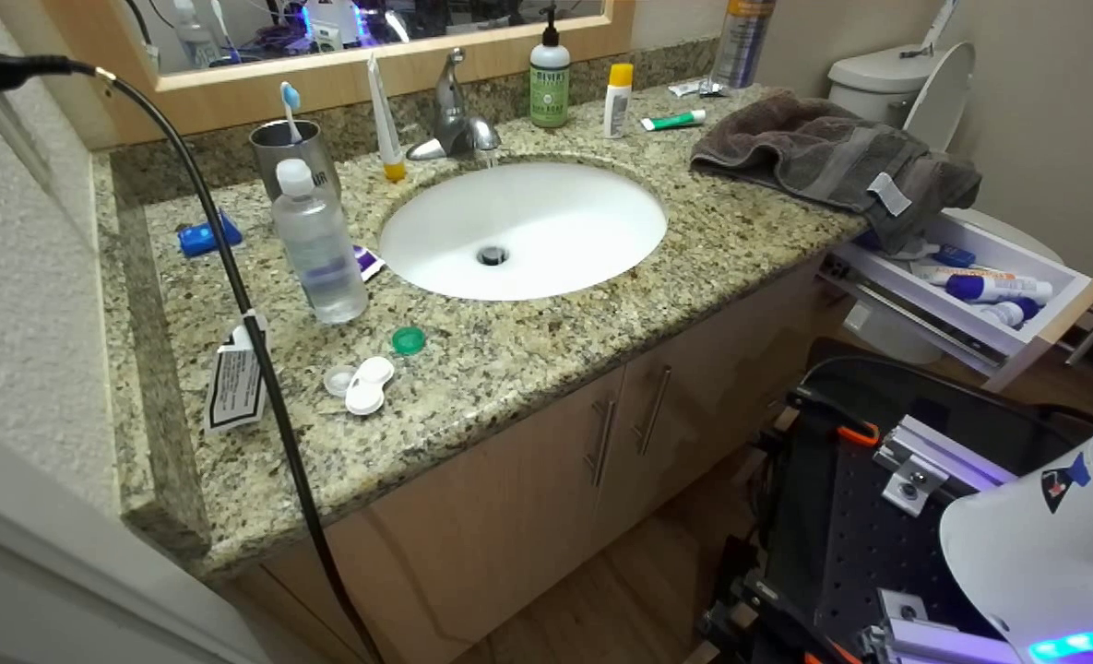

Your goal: Move the two bottles with yellow tops forward then use the towel to wipe the counter

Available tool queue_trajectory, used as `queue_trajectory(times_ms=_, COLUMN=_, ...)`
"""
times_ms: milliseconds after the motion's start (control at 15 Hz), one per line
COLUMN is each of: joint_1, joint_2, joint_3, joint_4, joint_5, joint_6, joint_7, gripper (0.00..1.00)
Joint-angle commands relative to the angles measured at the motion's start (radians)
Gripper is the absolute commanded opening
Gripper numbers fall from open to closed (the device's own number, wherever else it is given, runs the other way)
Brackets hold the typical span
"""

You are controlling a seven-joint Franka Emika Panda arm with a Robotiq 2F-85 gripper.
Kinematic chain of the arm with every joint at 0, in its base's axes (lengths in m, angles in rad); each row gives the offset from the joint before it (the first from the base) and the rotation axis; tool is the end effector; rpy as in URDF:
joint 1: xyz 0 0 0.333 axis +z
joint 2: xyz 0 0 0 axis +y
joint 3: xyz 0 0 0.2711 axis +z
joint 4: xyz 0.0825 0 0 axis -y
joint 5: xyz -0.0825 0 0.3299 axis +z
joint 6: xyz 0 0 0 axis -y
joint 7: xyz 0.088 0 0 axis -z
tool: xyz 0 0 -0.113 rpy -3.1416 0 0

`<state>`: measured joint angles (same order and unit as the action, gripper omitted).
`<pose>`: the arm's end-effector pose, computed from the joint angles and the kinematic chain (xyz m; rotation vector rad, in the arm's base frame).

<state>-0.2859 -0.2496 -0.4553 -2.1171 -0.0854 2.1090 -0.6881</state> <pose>0.3352 -0.3293 0.4971 3.0097 -0.0254 0.2807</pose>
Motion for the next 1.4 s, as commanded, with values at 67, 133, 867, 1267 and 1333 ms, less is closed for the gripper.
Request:
queue_trajectory(times_ms=67, joint_1=-0.008, joint_2=0.003, joint_3=0.008, joint_4=0.004, joint_5=0.003, joint_6=-0.004, joint_7=-0.005, gripper=0.25)
queue_trajectory(times_ms=133, joint_1=-0.006, joint_2=0.035, joint_3=0.01, joint_4=0.023, joint_5=0.004, joint_6=-0.007, joint_7=0.013, gripper=0.25)
queue_trajectory(times_ms=867, joint_1=-0.035, joint_2=0.435, joint_3=0.074, joint_4=0.426, joint_5=0.159, joint_6=-0.036, joint_7=0.233, gripper=0.25)
queue_trajectory(times_ms=1267, joint_1=-0.112, joint_2=0.575, joint_3=0.122, joint_4=0.488, joint_5=0.195, joint_6=-0.023, joint_7=0.256, gripper=0.25)
queue_trajectory(times_ms=1333, joint_1=-0.127, joint_2=0.587, joint_3=0.134, joint_4=0.491, joint_5=0.217, joint_6=-0.016, joint_7=0.249, gripper=0.25)
